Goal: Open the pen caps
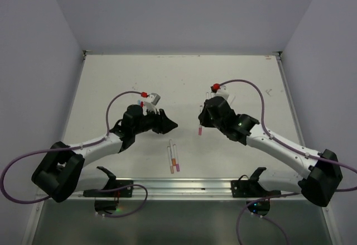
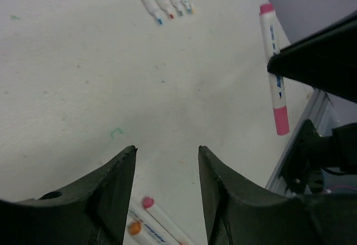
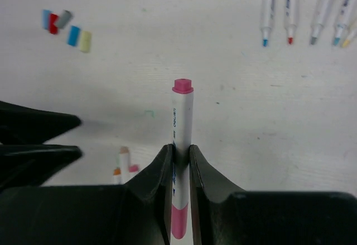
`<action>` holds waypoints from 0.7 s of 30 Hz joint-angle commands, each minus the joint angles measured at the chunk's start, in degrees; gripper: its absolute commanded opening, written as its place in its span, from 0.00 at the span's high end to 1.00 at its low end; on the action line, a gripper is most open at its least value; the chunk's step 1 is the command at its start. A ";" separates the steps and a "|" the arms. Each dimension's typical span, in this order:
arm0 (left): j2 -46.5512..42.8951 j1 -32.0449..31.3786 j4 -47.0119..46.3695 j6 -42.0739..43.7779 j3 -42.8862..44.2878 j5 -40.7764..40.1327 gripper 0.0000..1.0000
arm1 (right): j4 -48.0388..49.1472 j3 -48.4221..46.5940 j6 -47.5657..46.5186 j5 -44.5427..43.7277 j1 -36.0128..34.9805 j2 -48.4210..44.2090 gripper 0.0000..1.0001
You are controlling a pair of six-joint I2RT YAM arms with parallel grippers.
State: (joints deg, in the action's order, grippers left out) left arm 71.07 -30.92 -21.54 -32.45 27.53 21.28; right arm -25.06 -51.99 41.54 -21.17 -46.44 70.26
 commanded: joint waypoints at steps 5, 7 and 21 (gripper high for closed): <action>4.69 -6.79 -27.39 -9.20 -3.44 11.68 0.41 | 14.07 1.36 -2.52 6.49 -0.23 -5.75 1.00; 6.27 -6.79 -31.97 -11.93 -3.45 13.34 0.40 | 15.47 1.62 -2.25 6.84 -0.23 -6.01 1.00; 14.71 -8.11 -45.60 -21.78 -1.69 15.90 0.37 | 19.17 3.99 -1.64 7.28 -0.15 -7.15 1.00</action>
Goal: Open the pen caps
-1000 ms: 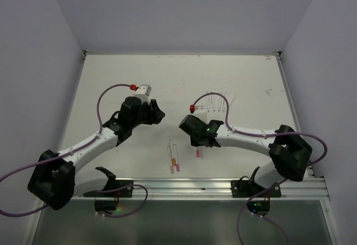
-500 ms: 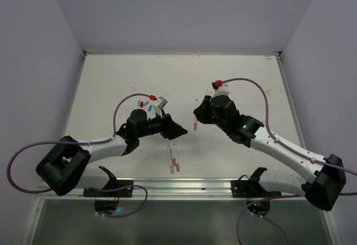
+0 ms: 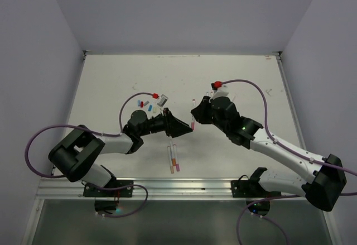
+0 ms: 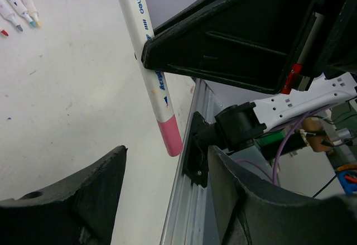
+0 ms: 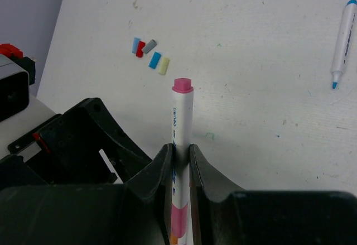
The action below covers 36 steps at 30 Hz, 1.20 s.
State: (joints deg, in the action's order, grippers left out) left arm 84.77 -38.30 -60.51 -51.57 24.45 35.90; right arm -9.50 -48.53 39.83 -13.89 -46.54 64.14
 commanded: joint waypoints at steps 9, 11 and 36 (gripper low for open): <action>2.77 -1.33 -4.97 -3.45 3.68 -0.13 0.43 | 6.77 1.60 1.83 1.32 -0.12 0.81 1.00; 2.94 -1.51 -4.62 -3.45 4.29 -0.30 0.47 | 7.04 1.77 2.00 1.23 -0.04 1.07 1.00; -1.98 -1.86 16.21 7.18 6.40 -6.45 1.00 | 6.60 1.69 1.48 1.93 -0.12 1.16 0.73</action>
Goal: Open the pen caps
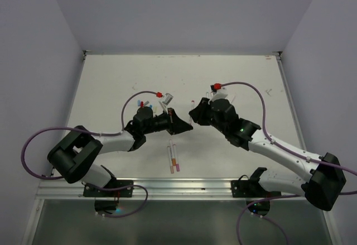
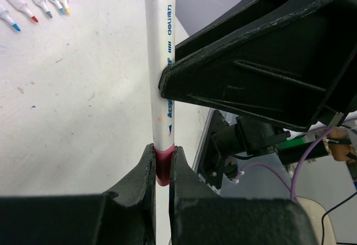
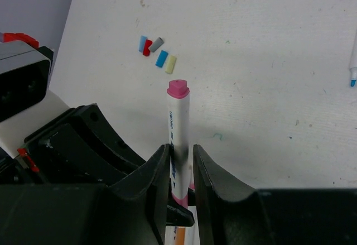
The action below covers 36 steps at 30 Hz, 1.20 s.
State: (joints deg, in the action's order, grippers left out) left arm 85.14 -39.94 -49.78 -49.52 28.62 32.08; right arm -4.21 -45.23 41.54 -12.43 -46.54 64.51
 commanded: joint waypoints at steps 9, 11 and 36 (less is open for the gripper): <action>-2.88 -0.66 6.18 4.96 3.46 -2.63 1.00 | 3.68 -1.88 0.56 3.11 -0.04 3.95 0.67; -2.79 -0.84 6.10 4.78 3.55 -2.81 1.00 | 3.86 -2.23 0.56 3.28 -0.04 4.48 0.67; -4.29 -1.37 0.47 5.40 -2.78 -0.78 1.00 | 11.86 2.87 -3.14 -8.84 7.69 -2.37 1.00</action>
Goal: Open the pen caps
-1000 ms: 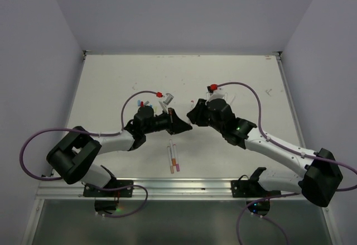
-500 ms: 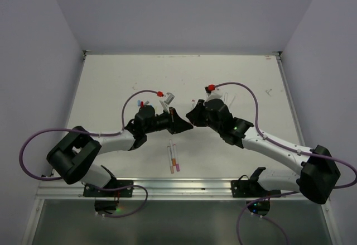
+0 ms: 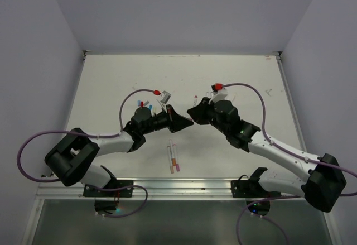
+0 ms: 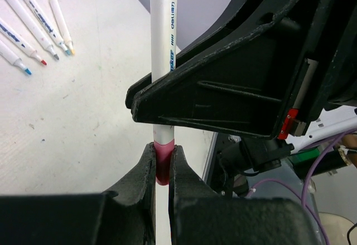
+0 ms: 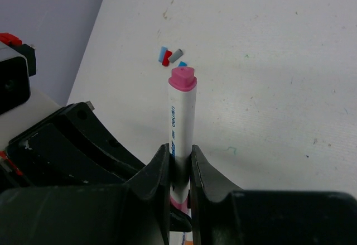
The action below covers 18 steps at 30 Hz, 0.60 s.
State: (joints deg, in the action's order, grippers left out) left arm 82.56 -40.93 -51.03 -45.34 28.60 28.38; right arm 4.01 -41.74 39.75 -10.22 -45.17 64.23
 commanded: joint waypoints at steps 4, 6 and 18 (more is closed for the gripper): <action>-2.14 -0.38 3.03 1.57 -3.64 2.03 1.00 | 4.16 -2.20 -0.46 -13.33 8.78 -0.95 1.00; -2.49 -0.38 4.09 2.18 -3.73 1.68 1.00 | 4.77 -2.56 0.06 -13.86 10.44 -0.68 1.00; -4.16 -0.38 8.92 6.06 -3.55 -1.13 1.00 | -0.65 -7.48 5.52 -5.96 22.23 2.48 1.00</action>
State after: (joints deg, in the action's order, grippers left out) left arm 79.66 -41.08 -43.46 -41.47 25.08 26.74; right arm 5.02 -46.37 45.41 -14.17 -23.33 65.36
